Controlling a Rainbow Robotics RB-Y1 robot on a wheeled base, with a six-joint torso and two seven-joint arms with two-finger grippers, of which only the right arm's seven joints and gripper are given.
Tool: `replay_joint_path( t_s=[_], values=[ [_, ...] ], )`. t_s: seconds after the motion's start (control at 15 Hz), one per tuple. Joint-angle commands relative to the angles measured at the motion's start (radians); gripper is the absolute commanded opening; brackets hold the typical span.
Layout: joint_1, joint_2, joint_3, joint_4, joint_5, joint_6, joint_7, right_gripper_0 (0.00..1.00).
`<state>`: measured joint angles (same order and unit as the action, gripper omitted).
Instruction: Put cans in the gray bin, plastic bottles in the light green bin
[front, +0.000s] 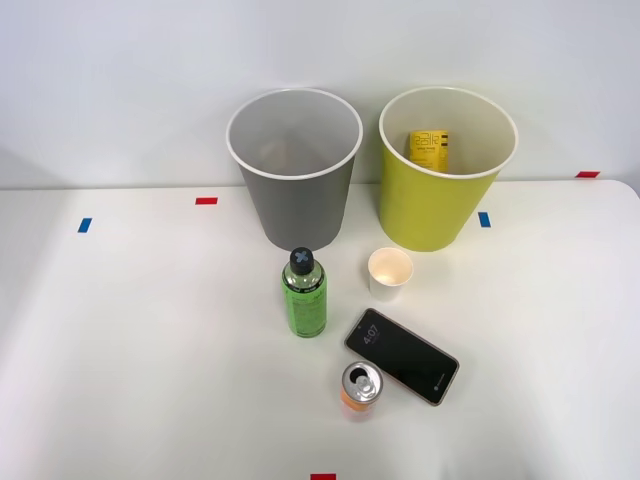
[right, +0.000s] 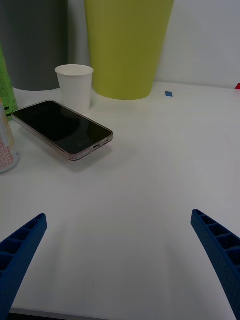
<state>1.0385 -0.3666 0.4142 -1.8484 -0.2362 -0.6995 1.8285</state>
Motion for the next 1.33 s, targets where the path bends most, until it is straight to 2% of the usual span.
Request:
replay_joint_path(
  t_s=[0.07, 1.33],
  values=[
    [0.000, 0.000, 0.000, 0.000, 0.000, 0.000, 0.000, 1.00],
    [0.000, 0.000, 0.000, 0.000, 0.000, 0.000, 0.000, 1.00]
  ],
)
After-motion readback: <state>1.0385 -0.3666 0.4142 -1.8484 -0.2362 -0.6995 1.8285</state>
